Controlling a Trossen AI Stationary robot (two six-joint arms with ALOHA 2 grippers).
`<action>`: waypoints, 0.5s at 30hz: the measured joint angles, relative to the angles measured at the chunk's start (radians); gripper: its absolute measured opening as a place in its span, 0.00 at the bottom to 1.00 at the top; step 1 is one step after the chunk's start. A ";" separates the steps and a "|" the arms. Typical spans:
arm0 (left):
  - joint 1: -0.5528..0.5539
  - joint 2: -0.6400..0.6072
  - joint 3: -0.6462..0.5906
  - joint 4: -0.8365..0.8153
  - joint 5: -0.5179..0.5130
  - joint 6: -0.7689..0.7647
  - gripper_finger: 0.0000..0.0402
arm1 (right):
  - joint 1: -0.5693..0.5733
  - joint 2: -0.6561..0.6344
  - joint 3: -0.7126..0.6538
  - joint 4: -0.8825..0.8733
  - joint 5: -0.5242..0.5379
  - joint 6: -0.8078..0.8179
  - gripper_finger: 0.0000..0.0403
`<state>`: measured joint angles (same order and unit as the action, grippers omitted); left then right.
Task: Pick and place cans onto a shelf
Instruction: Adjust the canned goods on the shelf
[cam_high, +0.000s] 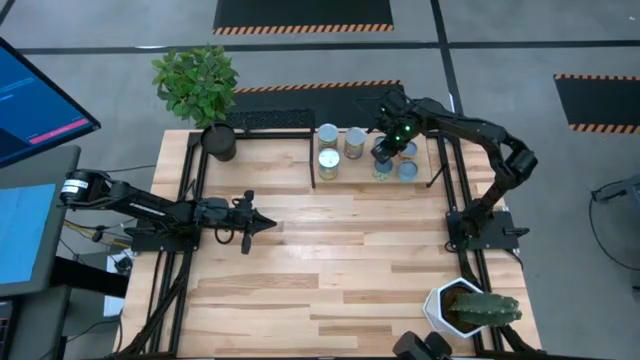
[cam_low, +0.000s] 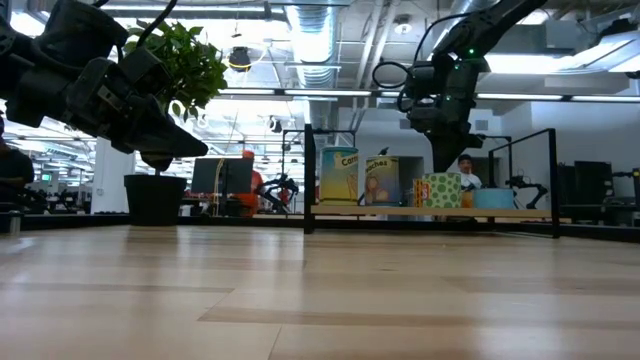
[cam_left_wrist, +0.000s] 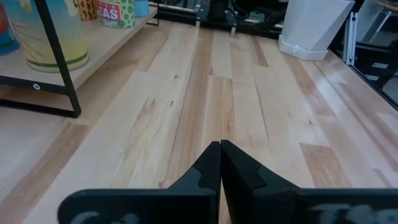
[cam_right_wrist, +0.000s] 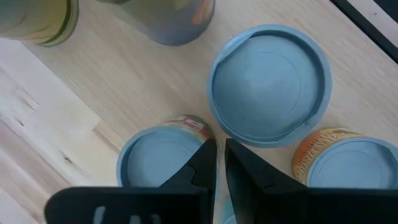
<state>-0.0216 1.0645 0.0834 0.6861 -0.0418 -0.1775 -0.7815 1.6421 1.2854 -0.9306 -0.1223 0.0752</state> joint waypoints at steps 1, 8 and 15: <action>0.000 0.000 0.000 0.000 0.000 -0.002 0.00 | 0.000 0.000 0.000 0.000 0.000 0.002 0.14; 0.000 0.000 0.000 0.000 0.000 -0.003 0.00 | 0.000 0.000 0.000 -0.004 0.000 0.003 0.14; 0.000 0.000 0.000 0.000 0.000 -0.003 0.00 | 0.000 0.000 0.001 -0.004 -0.001 0.012 0.14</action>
<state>-0.0216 1.0645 0.0834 0.6859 -0.0414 -0.1802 -0.7811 1.6421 1.2861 -0.9347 -0.1229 0.0867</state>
